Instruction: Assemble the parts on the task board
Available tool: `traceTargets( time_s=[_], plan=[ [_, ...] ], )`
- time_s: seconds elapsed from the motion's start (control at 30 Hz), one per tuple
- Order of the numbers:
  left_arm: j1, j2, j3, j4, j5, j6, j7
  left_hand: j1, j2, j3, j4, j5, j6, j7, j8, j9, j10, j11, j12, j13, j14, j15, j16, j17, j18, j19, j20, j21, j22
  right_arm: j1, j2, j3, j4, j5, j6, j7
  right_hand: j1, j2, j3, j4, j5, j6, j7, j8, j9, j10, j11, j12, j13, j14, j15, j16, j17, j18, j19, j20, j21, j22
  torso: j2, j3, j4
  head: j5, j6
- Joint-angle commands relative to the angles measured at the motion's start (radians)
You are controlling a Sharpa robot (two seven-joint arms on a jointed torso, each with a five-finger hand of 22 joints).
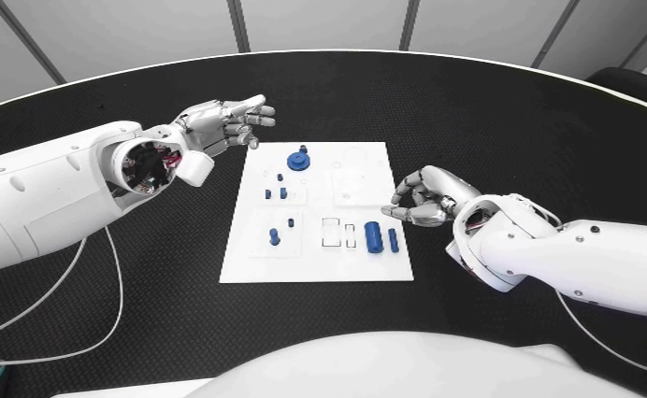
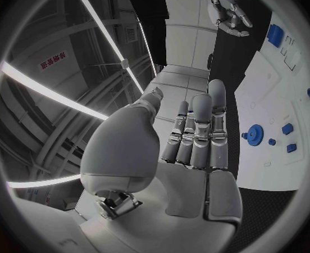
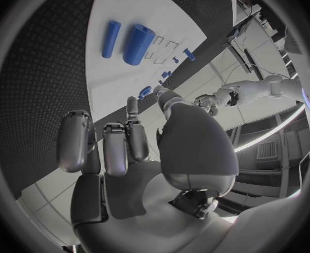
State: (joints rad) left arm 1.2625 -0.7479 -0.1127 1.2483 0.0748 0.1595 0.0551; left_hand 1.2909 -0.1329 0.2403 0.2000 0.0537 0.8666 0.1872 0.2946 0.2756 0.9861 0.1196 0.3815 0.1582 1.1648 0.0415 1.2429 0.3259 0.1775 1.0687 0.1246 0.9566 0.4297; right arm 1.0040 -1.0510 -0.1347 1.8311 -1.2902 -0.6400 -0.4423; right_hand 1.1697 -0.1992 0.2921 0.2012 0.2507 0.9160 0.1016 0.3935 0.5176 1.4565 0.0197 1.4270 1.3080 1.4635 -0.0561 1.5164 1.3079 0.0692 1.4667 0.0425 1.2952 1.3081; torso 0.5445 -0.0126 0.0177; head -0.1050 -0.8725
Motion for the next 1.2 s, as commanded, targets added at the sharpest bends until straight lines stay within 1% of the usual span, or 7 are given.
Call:
traceTargets(
  time_s=[0.03, 0.1, 0.23, 0.43, 0.67, 0.97, 1.2],
  plan=[
    [0.000, -0.001, 0.000, 0.001, 0.000, 0.000, 0.000, 0.005, 0.010, -0.007, 0.001, -0.004, -0.008, 0.000, 0.004, 0.000, -0.006, -0.001, 0.007, 0.002, -0.007, 0.000, 0.006, -0.001, 0.007, 0.002, 0.005, -0.005, -0.001, -0.007, 0.015, 0.000, -0.009, -0.003, 0.009, -0.013, -0.015, 0.001, -0.002, 0.011, 0.003, -0.007, -0.001, 0.005, 0.003, 0.012, -0.001, 0.004, 0.100, 0.091, 0.001, 0.005, 0.174, -0.014, 0.059, -0.001, 0.008, 0.098, 0.001, -0.0027, 0.0006, -0.002, 0.000],
    [0.000, -0.002, 0.000, 0.002, 0.000, 0.000, 0.000, 0.005, 0.010, -0.007, 0.001, -0.004, -0.008, 0.000, 0.004, 0.000, -0.006, -0.001, 0.007, 0.002, -0.007, 0.000, 0.006, -0.001, 0.007, 0.002, 0.005, -0.005, -0.001, -0.010, 0.024, 0.000, -0.016, -0.004, 0.023, -0.021, -0.017, 0.001, -0.005, 0.016, 0.001, -0.009, -0.001, 0.006, 0.004, 0.013, -0.001, 0.006, 0.102, 0.092, 0.001, 0.008, 0.177, -0.015, 0.060, -0.001, 0.011, 0.101, 0.002, -0.0045, 0.0006, 0.000, 0.000],
    [0.000, -0.003, 0.000, 0.004, 0.000, 0.000, -0.001, 0.005, 0.010, -0.007, 0.001, -0.004, -0.008, 0.000, 0.004, 0.000, -0.006, -0.001, 0.007, 0.002, -0.007, 0.000, 0.006, -0.001, 0.007, 0.002, 0.005, -0.005, -0.001, -0.015, 0.041, -0.001, -0.030, -0.005, 0.048, -0.035, -0.029, -0.005, -0.022, 0.032, -0.006, -0.013, -0.002, 0.009, 0.010, 0.014, -0.001, 0.008, 0.108, 0.093, 0.001, 0.013, 0.187, -0.016, 0.060, -0.001, 0.021, 0.108, 0.004, -0.0049, 0.0008, 0.001, 0.000],
    [0.000, -0.004, 0.000, 0.006, 0.000, 0.002, -0.002, 0.005, 0.010, -0.007, 0.001, -0.004, -0.008, 0.000, 0.004, 0.000, -0.006, -0.001, 0.007, 0.002, -0.007, 0.000, 0.006, -0.001, 0.007, 0.002, 0.005, -0.005, -0.001, -0.022, 0.061, -0.001, -0.038, -0.011, 0.069, -0.042, -0.031, -0.005, -0.026, 0.036, -0.007, -0.013, -0.002, 0.010, 0.012, 0.013, -0.001, 0.007, 0.107, 0.093, 0.001, 0.014, 0.188, -0.017, 0.060, -0.001, 0.023, 0.110, 0.004, -0.0040, -0.0019, 0.005, 0.000],
    [0.000, -0.006, 0.000, 0.007, 0.000, 0.002, -0.003, 0.006, 0.010, -0.009, 0.002, -0.004, -0.008, 0.000, 0.005, 0.000, -0.006, -0.001, 0.008, 0.002, -0.007, 0.000, 0.006, -0.002, 0.007, 0.002, 0.005, -0.005, -0.001, -0.031, 0.074, -0.001, -0.045, -0.016, 0.105, -0.060, -0.037, -0.006, -0.040, 0.049, -0.013, -0.009, -0.004, 0.016, 0.018, 0.013, -0.002, 0.007, 0.110, 0.094, 0.000, 0.016, 0.191, -0.017, 0.060, -0.001, 0.028, 0.114, 0.005, -0.0036, 0.0000, 0.004, 0.000],
    [0.000, -0.008, 0.000, 0.008, 0.000, 0.004, -0.007, 0.006, 0.010, -0.010, 0.003, -0.004, -0.007, 0.000, 0.005, 0.000, -0.006, -0.001, 0.008, 0.002, -0.007, 0.000, 0.006, -0.002, 0.007, 0.001, 0.005, -0.005, -0.002, -0.037, 0.080, -0.001, -0.051, -0.022, 0.122, -0.076, -0.041, -0.004, -0.051, 0.060, -0.015, -0.009, -0.005, 0.019, 0.021, 0.010, -0.003, 0.003, 0.106, 0.093, 0.000, 0.016, 0.190, -0.017, 0.060, -0.001, 0.029, 0.115, 0.007, -0.0021, -0.0005, 0.009, 0.000],
    [0.000, -0.008, 0.000, 0.009, 0.000, 0.009, -0.012, 0.006, 0.011, -0.011, 0.004, -0.004, -0.008, 0.000, 0.005, 0.000, -0.006, -0.001, 0.008, 0.002, -0.008, 0.000, 0.006, -0.002, 0.007, 0.001, 0.005, -0.005, -0.002, -0.038, 0.094, -0.001, -0.064, -0.025, 0.138, -0.086, -0.042, -0.003, -0.051, 0.061, -0.015, -0.008, -0.005, 0.019, 0.022, 0.009, -0.003, 0.002, 0.105, 0.093, 0.000, 0.016, 0.190, -0.017, 0.059, -0.001, 0.027, 0.114, 0.007, -0.0016, -0.0008, 0.017, 0.000]
  ],
)
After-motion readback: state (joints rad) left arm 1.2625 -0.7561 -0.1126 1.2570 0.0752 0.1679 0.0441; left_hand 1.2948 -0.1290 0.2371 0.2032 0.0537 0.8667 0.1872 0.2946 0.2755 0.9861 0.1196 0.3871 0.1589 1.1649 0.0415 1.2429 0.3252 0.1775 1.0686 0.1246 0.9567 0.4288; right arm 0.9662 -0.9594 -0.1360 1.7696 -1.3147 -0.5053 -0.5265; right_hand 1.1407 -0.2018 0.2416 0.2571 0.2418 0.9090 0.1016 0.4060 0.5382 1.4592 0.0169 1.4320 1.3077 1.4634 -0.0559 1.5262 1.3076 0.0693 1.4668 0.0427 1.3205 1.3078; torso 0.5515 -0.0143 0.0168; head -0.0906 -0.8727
